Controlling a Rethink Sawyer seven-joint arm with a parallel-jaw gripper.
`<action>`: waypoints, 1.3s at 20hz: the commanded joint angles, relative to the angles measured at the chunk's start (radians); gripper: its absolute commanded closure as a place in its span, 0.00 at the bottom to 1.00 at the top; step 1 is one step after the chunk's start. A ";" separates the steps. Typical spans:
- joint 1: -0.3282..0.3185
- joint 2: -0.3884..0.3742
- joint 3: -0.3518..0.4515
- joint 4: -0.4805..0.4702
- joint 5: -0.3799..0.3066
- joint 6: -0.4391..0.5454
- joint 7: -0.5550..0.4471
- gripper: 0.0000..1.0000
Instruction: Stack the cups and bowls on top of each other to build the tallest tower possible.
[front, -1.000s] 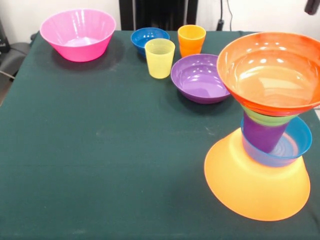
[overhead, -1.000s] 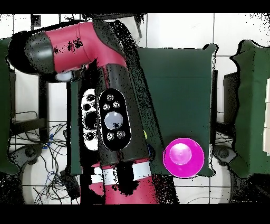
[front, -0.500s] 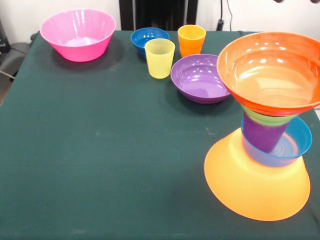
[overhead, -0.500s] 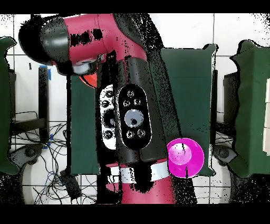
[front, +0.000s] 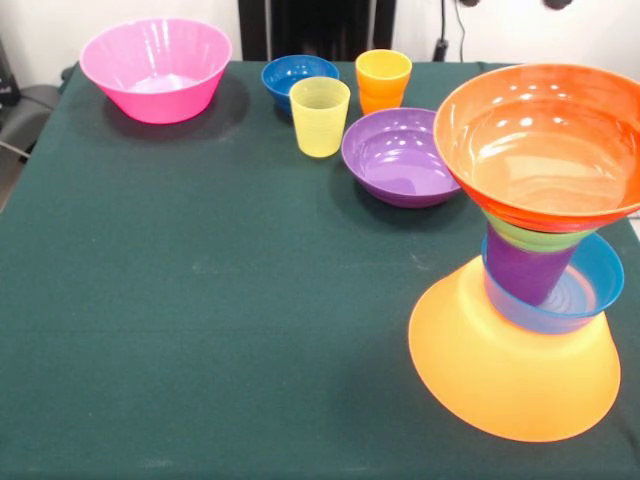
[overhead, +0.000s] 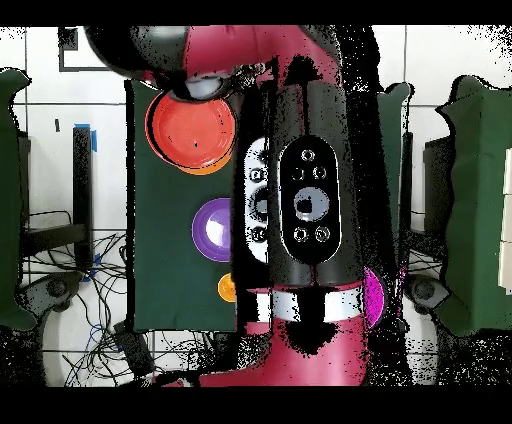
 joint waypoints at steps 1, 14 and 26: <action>-0.020 0.192 0.123 -0.216 -0.142 0.075 -0.434 0.00; -0.029 0.377 0.284 -0.473 -0.231 0.025 -0.552 0.00; -0.049 0.233 0.271 -0.428 -0.178 0.363 -0.541 0.00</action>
